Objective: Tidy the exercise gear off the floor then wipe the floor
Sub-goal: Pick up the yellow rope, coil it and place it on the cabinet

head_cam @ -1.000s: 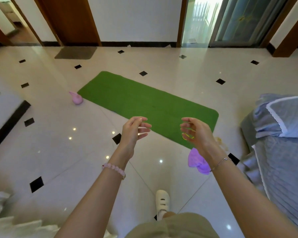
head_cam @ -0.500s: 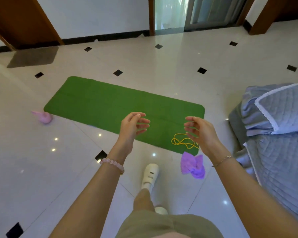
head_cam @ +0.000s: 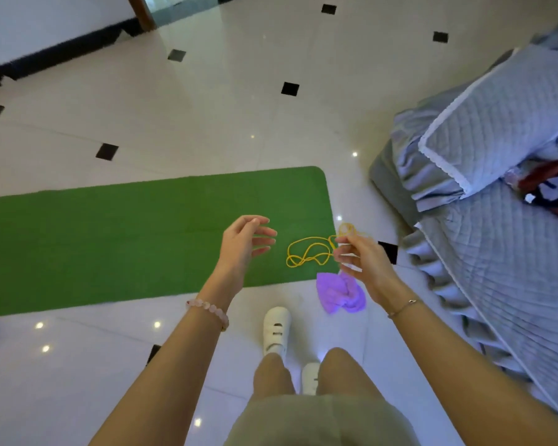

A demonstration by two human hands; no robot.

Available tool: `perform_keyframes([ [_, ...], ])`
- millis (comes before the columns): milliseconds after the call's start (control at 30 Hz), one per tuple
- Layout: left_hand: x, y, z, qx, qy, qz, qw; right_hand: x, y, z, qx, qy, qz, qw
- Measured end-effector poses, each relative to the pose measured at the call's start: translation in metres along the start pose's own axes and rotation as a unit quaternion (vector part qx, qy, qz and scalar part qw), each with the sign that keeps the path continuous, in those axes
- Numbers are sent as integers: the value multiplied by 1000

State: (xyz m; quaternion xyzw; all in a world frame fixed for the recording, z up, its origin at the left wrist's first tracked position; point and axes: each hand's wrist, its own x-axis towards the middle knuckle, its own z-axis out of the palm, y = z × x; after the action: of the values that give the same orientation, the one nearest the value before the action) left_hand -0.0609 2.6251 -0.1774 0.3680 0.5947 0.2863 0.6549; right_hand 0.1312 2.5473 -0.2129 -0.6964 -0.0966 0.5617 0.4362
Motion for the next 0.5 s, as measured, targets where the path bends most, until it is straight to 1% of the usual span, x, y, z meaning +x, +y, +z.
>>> perform_keyframes([
  [133, 52, -25, 17, -4, -17, -45, 999, 53, 19, -3, 14, 32, 42, 999],
  [233, 100, -62, 30, -2, -39, -62, 997, 113, 51, -5, 9, 43, 56, 997],
  [300, 141, -101, 37, -12, -41, -69, 997, 166, 86, -7, -4, 47, 54, 997],
  [367, 185, -149, 41, -29, -26, -86, 996, 223, 129, -9, -27, 52, 63, 996],
  [500, 255, -262, 41, -44, 16, -150, 988, 330, 225, -13, -76, 51, 97, 991],
])
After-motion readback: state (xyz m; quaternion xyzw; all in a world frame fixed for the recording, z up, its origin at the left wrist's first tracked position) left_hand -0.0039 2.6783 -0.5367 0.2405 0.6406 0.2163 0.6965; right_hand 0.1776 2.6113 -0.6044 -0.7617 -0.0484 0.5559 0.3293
